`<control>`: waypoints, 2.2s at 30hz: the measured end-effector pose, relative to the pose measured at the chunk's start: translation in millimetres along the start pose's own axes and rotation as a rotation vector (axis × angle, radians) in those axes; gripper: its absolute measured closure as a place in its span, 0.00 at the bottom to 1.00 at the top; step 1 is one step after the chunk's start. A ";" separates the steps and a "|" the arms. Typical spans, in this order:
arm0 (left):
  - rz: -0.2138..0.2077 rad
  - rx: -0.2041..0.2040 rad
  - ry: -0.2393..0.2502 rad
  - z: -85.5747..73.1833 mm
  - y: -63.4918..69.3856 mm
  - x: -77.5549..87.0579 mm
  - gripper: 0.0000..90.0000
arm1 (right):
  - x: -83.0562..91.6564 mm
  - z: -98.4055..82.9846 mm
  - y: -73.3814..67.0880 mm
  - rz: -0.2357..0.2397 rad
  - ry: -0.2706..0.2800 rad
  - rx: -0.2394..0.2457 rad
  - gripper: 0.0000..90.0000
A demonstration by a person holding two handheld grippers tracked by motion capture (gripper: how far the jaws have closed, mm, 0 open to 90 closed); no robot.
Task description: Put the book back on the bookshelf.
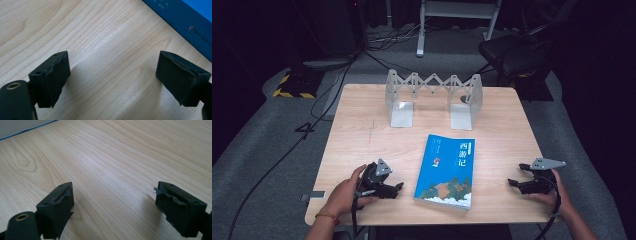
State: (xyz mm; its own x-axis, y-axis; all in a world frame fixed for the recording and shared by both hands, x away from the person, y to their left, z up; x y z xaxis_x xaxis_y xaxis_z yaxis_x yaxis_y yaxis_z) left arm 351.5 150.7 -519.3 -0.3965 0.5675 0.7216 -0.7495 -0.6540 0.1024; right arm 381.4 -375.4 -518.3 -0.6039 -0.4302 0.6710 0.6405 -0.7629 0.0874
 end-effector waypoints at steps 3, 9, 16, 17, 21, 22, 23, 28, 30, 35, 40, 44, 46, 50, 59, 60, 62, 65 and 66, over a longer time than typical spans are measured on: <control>-0.030 -0.032 -0.011 2.4 -4.3 -1.4 0.12 | -0.2 0.2 -0.5 -0.001 -0.002 0.003 0.16; -0.037 -0.051 -0.016 4.4 -6.7 -3.3 0.10 | -0.1 0.4 -1.2 -0.007 -0.005 0.001 0.16; -0.031 -0.036 -0.011 -2.0 2.4 1.6 0.11 | -0.1 3.2 -2.9 0.017 -0.009 0.022 0.22; -0.029 -0.030 -0.010 -2.9 4.4 2.0 0.11 | -0.3 4.3 -3.2 0.015 -0.009 0.032 0.25; -0.038 -0.043 -0.012 -5.7 13.1 3.4 0.11 | -4.8 18.7 -14.1 0.032 -0.018 0.096 0.28; -0.032 -0.036 -0.009 -6.4 17.1 3.4 0.11 | -7.1 23.9 -19.0 0.036 -0.024 0.124 0.29; -0.037 -0.041 -0.011 -6.6 18.7 3.4 0.11 | -10.5 32.3 -27.0 0.052 -0.025 0.160 0.30; -0.057 -0.060 -0.015 -5.7 24.5 1.6 0.10 | -20.5 56.4 -46.4 0.104 -0.020 0.214 0.32; -0.063 -0.063 -0.015 -5.5 24.9 1.2 0.10 | -26.9 67.2 -54.0 0.139 -0.013 0.217 0.32; -0.062 -0.068 -0.015 -5.7 25.5 1.4 0.10 | -39.4 80.8 -62.8 0.170 -0.014 0.225 0.33; -0.067 -0.067 -0.017 -5.5 26.9 1.0 0.10 | -47.2 85.1 -69.6 0.196 -0.021 0.240 0.33; -0.068 -0.073 -0.016 -4.7 27.4 0.1 0.10 | -50.8 85.1 -76.5 0.222 -0.024 0.251 0.33; -0.067 -0.071 -0.017 -4.4 27.9 -0.1 0.10 | -52.8 85.2 -79.8 0.228 -0.030 0.264 0.34; -0.072 -0.070 -0.016 -4.0 28.3 -0.7 0.10 | -52.0 84.8 -80.1 0.237 -0.024 0.259 0.34; -0.080 -0.076 -0.020 -3.6 27.7 -1.0 0.10 | -46.5 88.9 -79.6 0.241 0.026 0.239 0.35; -0.081 -0.077 -0.020 -3.5 27.5 -1.1 0.10 | -45.4 90.0 -79.7 0.243 0.032 0.235 0.35; -0.081 -0.079 -0.021 -3.4 27.4 -1.0 0.10 | -44.2 91.7 -80.7 0.243 0.041 0.229 0.36; -0.081 -0.077 -0.020 -3.5 27.5 -1.0 0.10 | -45.8 90.2 -82.9 0.232 0.013 0.256 0.36; -0.081 -0.077 -0.020 -3.5 27.5 -1.1 0.10 | -46.8 88.9 -83.2 0.231 0.002 0.261 0.36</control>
State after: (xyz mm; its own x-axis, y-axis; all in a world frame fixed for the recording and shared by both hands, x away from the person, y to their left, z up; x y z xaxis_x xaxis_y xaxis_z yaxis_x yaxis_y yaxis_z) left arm 329.5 133.9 -519.6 -0.3231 0.6064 0.7266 -0.8174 -0.5658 0.1087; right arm 398.5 -248.9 -491.5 -0.4300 -0.5780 0.6936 0.8598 -0.4964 0.1193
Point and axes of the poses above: each handheld gripper's, and its own axes: x roughly backward along the jaws, z roughly out of its top, y roughly to its right, the point moved 2 cm from there along -x, roughly forward along the jaws, and after that the axes turned 7 degrees about -z, right-handed, at the moved point
